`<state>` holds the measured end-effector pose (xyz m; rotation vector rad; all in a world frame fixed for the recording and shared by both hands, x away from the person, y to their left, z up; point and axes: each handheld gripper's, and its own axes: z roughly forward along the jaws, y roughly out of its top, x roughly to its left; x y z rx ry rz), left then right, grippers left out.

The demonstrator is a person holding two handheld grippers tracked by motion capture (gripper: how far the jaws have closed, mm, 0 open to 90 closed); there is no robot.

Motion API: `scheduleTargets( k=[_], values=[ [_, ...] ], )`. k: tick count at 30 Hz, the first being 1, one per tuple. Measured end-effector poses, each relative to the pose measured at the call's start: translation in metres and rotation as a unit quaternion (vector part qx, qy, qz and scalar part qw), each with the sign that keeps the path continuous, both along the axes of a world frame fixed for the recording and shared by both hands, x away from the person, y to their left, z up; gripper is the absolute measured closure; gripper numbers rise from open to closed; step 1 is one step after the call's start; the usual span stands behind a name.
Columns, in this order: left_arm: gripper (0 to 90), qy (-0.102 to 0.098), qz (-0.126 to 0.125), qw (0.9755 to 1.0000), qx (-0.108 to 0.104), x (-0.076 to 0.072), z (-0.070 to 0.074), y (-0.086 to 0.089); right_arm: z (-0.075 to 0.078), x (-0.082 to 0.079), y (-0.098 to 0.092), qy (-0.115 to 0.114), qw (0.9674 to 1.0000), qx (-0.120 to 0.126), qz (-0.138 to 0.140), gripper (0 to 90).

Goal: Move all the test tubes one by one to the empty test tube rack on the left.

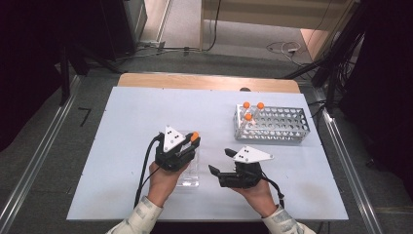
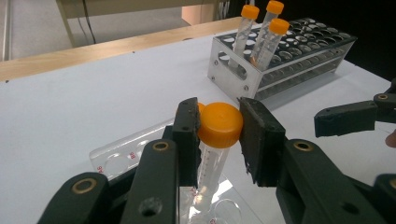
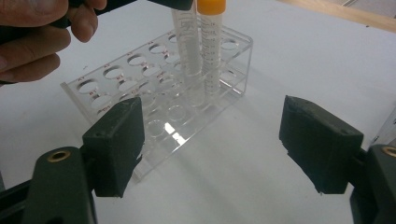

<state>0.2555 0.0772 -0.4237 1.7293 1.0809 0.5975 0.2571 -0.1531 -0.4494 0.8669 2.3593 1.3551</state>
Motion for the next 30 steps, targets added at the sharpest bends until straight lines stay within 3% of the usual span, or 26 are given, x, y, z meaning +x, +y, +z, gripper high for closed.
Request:
scheduleTargets(
  k=[8,13,16,23,30],
  values=[
    [57.0,0.0,-0.009,0.9999,-0.012,-0.003,0.002,0.0,0.0,0.001,-0.001,-0.002,1.0,0.0,-0.003,20.9],
    [30.4,-0.007,0.005,0.9993,-0.036,-0.011,0.005,0.003,0.0,0.004,-0.004,-0.008,0.9997,-0.004,-0.021,21.0],
    [24.9,-0.009,0.008,0.9991,-0.041,-0.017,0.004,0.005,0.0,0.008,-0.01,-0.015,0.9992,-0.005,-0.038,21.5],
    [22.4,-0.008,0.006,0.9993,-0.036,-0.03,0.001,0.016,0.001,0.023,-0.026,-0.021,0.996,0.001,-0.087,22.5],
    [21.0,-0.001,0.009,0.9996,-0.027,-0.035,-0.004,0.022,0.0,0.037,-0.034,-0.023,0.9933,0.001,-0.113,23.0]
  ],
)
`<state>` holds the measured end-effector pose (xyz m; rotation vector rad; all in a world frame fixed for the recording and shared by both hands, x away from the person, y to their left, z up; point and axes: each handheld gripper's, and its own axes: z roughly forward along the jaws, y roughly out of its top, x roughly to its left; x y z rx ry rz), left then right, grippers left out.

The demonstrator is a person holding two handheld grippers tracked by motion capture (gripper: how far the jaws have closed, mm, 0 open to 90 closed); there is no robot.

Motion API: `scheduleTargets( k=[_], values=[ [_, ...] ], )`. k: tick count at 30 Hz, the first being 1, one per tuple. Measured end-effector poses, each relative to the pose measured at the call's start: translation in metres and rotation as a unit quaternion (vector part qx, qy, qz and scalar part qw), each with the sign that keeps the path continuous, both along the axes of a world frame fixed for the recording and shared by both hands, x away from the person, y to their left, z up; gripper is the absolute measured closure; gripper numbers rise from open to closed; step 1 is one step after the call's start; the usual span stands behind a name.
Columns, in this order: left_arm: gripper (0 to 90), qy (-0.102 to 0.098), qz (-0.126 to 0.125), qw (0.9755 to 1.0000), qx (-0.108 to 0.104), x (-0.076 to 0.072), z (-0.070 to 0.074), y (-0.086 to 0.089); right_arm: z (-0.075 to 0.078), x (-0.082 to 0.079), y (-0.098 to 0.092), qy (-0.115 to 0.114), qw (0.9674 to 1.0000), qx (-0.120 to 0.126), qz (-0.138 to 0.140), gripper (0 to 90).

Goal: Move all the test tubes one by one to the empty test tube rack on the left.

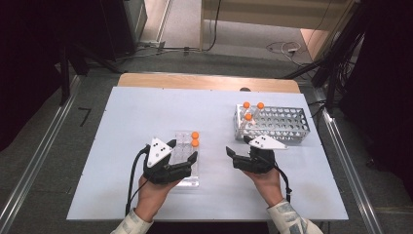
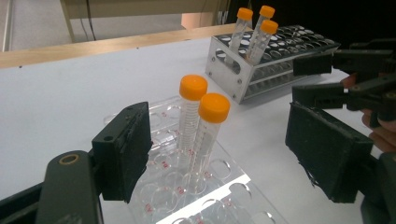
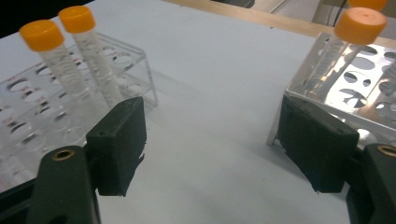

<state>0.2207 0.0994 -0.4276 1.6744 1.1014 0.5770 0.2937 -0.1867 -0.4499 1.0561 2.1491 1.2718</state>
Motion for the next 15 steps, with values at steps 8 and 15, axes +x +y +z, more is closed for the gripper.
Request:
scheduleTargets(
  k=[8,15],
  values=[
    [19.6,0.008,0.006,0.9999,-0.003,0.0,-0.005,0.003,0.002,0.02,-0.009,-0.007,0.999,0.013,-0.043,26.9],
    [19.7,0.01,0.005,0.9999,0.0,0.001,-0.006,0.003,-0.004,0.042,-0.018,-0.005,0.9971,0.02,-0.074,35.1]
  ],
)
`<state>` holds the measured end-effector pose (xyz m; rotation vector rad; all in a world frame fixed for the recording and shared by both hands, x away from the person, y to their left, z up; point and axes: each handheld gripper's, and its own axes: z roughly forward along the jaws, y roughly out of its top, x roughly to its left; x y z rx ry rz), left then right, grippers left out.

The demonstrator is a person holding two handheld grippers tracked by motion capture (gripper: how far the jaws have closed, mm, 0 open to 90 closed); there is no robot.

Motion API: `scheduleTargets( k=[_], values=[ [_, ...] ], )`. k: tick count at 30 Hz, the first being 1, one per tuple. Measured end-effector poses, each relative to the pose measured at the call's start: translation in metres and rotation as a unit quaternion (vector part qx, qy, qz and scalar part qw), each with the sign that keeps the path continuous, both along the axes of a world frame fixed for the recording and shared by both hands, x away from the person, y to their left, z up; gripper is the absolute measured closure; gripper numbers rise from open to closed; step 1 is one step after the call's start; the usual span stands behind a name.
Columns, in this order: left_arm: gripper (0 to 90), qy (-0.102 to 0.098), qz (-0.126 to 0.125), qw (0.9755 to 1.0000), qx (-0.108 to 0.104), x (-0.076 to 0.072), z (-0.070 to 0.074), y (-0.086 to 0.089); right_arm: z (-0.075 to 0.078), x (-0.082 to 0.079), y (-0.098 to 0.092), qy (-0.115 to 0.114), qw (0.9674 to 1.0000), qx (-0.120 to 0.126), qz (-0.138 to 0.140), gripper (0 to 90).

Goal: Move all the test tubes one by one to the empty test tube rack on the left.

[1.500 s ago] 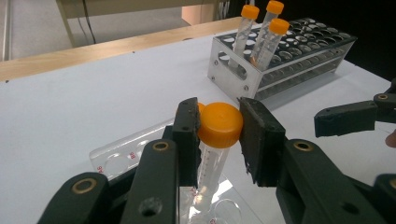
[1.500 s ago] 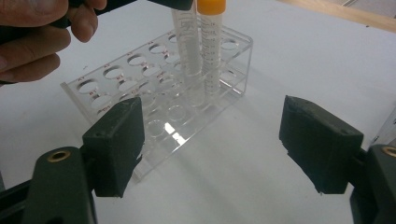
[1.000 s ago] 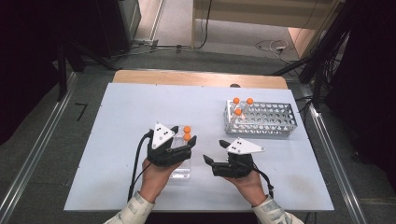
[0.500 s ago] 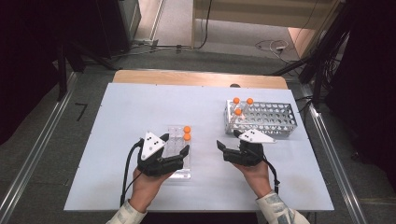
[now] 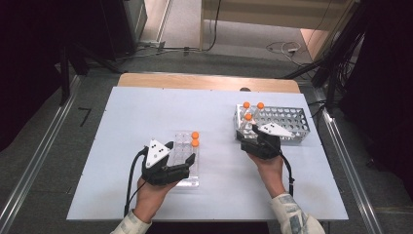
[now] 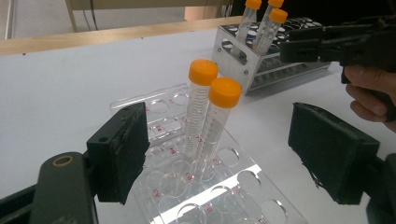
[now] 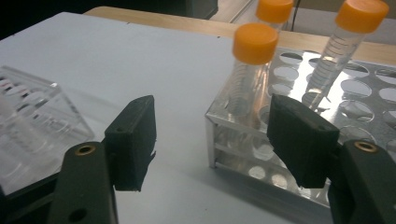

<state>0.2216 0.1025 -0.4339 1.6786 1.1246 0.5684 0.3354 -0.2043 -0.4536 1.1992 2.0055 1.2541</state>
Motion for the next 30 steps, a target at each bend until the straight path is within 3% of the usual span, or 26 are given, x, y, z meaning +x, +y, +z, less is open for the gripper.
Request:
scheduleTargets(
  k=[8,21,30],
  values=[
    [20.2,-0.001,0.001,1.0,-0.001,0.0,0.0,0.001,-0.008,0.018,-0.002,-0.006,0.9998,0.003,-0.019,52.4],
    [21.0,0.0,0.001,1.0,-0.004,0.0,-0.001,0.001,-0.014,0.026,0.002,-0.025,0.9994,0.002,-0.023,71.0],
    [21.5,-0.001,0.001,1.0,-0.004,0.0,-0.001,0.001,-0.007,0.024,0.0,-0.034,0.9992,0.011,-0.018,71.9]
  ],
)
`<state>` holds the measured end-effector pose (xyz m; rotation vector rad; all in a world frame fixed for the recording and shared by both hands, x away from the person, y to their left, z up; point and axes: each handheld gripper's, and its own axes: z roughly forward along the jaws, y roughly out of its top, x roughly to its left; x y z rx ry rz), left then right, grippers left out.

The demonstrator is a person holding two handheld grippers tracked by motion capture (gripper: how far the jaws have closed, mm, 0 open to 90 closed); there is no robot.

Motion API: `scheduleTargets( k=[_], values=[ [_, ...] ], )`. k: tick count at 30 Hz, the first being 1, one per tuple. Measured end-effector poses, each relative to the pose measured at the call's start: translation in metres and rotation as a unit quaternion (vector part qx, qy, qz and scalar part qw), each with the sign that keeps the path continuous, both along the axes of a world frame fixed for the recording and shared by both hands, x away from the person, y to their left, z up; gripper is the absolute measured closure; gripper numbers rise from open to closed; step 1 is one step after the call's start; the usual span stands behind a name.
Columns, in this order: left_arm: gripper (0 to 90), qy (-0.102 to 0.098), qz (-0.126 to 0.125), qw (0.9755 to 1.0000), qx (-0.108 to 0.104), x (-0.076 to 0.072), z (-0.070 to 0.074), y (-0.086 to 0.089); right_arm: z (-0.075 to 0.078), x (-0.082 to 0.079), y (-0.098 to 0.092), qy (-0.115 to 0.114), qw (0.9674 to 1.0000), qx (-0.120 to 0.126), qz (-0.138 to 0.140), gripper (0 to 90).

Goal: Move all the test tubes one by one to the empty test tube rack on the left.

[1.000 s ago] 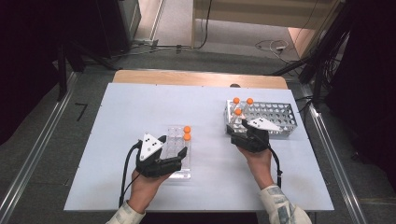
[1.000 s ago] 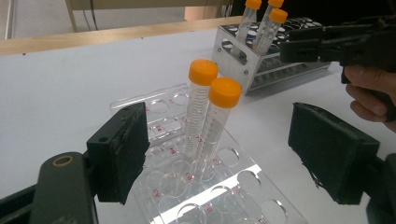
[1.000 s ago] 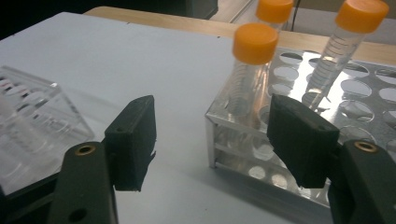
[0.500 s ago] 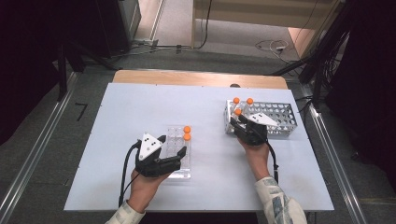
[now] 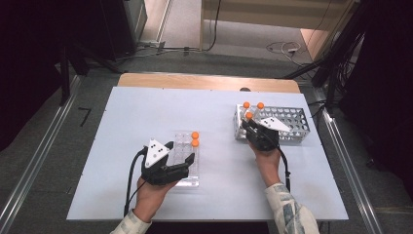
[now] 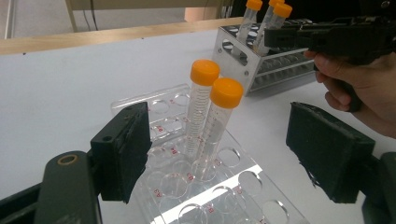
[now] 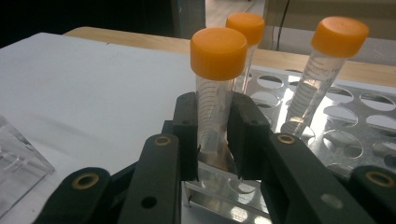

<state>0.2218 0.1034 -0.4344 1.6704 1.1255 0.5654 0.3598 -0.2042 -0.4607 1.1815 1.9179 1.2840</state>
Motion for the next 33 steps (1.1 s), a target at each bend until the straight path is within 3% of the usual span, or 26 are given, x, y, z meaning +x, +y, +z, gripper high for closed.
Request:
scheduleTargets(
  k=[7,14,24,29,33],
  values=[
    [21.5,0.0,0.001,1.0,0.0,0.0,0.0,0.001,0.026,-0.01,-0.002,-0.043,0.999,0.01,0.002,72.4],
    [21.5,-0.001,0.002,1.0,-0.002,0.0,0.001,0.002,0.046,-0.024,-0.005,-0.065,0.9976,0.022,0.012,72.4],
    [21.4,-0.007,0.004,0.9999,-0.007,-0.002,0.005,0.004,0.053,-0.052,0.002,-0.048,0.9958,0.008,0.078,72.4],
    [21.4,-0.01,0.001,0.9999,-0.005,-0.003,0.006,0.004,0.05,-0.064,0.008,-0.024,0.9923,0.005,0.122,72.4],
    [21.5,-0.012,-0.001,0.9999,-0.006,-0.005,0.007,0.003,0.046,-0.076,0.014,-0.021,0.9892,-0.003,0.145,72.4]
  ],
)
